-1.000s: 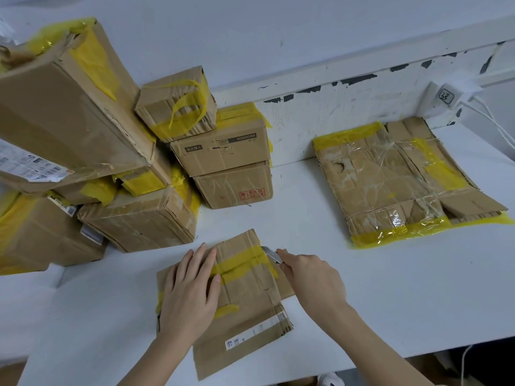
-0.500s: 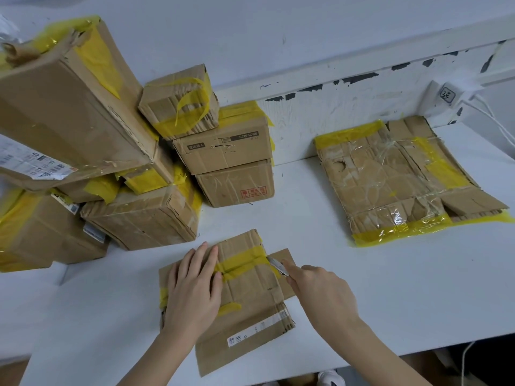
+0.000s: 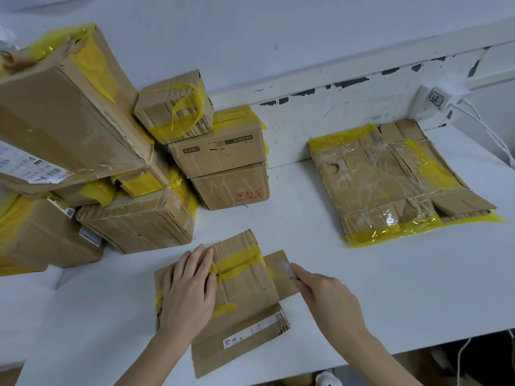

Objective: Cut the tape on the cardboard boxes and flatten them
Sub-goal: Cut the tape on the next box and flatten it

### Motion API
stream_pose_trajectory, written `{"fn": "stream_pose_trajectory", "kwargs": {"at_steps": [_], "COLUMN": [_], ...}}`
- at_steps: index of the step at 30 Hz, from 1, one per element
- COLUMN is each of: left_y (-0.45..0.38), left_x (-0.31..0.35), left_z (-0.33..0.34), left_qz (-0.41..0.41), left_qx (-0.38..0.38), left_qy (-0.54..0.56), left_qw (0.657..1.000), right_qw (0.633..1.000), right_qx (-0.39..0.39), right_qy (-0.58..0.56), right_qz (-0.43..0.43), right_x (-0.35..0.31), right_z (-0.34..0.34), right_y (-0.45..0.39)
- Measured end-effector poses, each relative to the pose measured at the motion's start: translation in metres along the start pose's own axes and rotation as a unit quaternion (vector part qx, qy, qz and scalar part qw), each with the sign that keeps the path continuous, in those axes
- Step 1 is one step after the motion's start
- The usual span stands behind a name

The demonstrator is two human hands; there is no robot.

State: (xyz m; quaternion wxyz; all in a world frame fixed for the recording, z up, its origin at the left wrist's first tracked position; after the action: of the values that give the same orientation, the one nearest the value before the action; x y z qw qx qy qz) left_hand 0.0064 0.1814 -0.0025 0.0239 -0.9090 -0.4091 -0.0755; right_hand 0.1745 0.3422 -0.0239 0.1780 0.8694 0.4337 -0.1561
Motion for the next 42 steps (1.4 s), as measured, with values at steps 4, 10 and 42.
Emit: {"fn": "stream_pose_trajectory", "kwargs": {"at_steps": [4, 10, 42], "left_y": [0.000, 0.000, 0.022], "left_x": [0.002, 0.001, -0.027], "left_z": [-0.001, -0.001, -0.004], "left_qz": [0.008, 0.004, -0.108], "left_qx": [0.010, 0.006, -0.074], "left_qy": [0.000, -0.004, 0.042], "left_qw": [1.000, 1.000, 0.990], "right_qw": [0.995, 0.989, 0.987], "right_qx": [-0.035, -0.001, -0.097], "right_qy": [0.010, 0.079, -0.111], "right_qz": [0.091, 0.126, -0.067], "right_x": [0.047, 0.064, -0.135], "right_z": [0.034, 0.052, 0.039], "right_y": [-0.010, -0.014, -0.044]}}
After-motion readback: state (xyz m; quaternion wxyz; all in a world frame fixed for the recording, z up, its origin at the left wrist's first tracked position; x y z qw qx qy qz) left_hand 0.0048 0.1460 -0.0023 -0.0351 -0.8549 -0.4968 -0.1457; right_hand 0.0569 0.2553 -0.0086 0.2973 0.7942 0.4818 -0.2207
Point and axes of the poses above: each hand's wrist, its own y-axis away from the middle knuckle, its own z-axis out of the palm, x = y × z, the point moved 10 cm from there along -y, towards the middle knuckle, and after that the axes turned 3 degrees about y, right-handed, at the moved point
